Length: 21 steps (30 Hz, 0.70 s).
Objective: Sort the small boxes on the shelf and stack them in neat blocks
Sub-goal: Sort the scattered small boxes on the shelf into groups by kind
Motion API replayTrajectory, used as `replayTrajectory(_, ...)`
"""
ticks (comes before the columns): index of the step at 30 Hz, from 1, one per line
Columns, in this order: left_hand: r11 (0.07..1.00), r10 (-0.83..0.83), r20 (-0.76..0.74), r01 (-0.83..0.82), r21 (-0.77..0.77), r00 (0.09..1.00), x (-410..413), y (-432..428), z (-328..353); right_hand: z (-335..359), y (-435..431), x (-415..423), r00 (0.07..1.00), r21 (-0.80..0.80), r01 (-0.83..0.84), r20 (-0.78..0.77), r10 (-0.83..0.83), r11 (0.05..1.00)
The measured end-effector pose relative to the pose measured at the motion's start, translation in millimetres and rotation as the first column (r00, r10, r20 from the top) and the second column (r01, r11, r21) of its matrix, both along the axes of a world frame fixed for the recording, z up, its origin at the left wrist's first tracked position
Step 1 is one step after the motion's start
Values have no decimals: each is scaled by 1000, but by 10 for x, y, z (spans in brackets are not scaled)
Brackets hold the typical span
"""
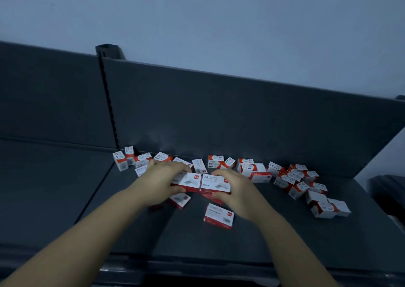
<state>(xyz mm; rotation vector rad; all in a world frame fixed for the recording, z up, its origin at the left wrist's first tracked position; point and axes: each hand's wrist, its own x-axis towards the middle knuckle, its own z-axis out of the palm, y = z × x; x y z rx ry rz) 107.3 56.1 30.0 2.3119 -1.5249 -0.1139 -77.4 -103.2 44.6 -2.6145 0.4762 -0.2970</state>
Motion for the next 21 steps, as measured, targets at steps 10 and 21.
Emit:
replayTrajectory(10,999,-26,-63,23,-34,998,907,1232,86,21,1186,870,998,35,50,22,-50,998)
replayTrajectory(21,997,-47,-129,39,-64,991,1434,2128,110,-23,2018,1416,998,165,54,-18,-52,985)
